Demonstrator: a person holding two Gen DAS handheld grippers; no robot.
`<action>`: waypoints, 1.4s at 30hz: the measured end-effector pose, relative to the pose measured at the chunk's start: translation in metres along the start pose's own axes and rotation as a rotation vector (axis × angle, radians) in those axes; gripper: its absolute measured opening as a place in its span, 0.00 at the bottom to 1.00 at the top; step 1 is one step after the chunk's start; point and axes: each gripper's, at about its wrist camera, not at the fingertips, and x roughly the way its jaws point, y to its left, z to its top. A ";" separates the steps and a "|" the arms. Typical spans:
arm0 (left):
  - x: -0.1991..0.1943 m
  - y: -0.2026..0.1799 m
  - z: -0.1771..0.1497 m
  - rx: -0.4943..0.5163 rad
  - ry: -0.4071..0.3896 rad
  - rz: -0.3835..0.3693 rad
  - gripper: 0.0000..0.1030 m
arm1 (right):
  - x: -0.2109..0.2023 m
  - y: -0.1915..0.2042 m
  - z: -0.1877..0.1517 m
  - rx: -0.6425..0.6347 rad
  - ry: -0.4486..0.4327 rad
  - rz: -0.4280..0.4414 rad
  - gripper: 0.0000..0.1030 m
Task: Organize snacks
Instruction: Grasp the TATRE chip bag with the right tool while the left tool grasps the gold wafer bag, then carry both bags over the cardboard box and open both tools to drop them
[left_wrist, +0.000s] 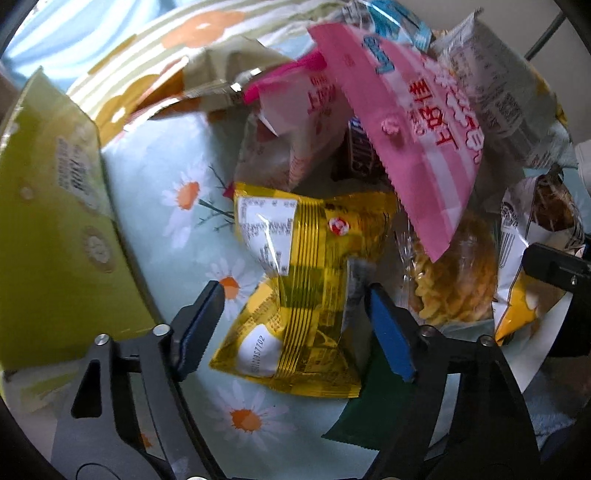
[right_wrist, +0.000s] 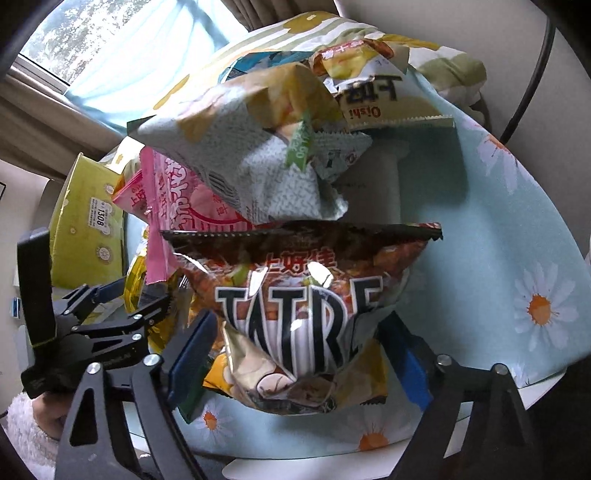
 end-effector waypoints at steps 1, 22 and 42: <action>0.003 0.002 0.001 0.002 0.006 -0.007 0.62 | 0.001 0.000 0.000 0.000 0.003 0.001 0.78; -0.050 0.019 -0.033 0.077 -0.081 -0.068 0.48 | -0.034 0.020 -0.030 0.118 -0.130 -0.056 0.63; -0.228 0.118 -0.048 -0.094 -0.456 -0.054 0.48 | -0.101 0.156 0.010 -0.162 -0.300 -0.026 0.63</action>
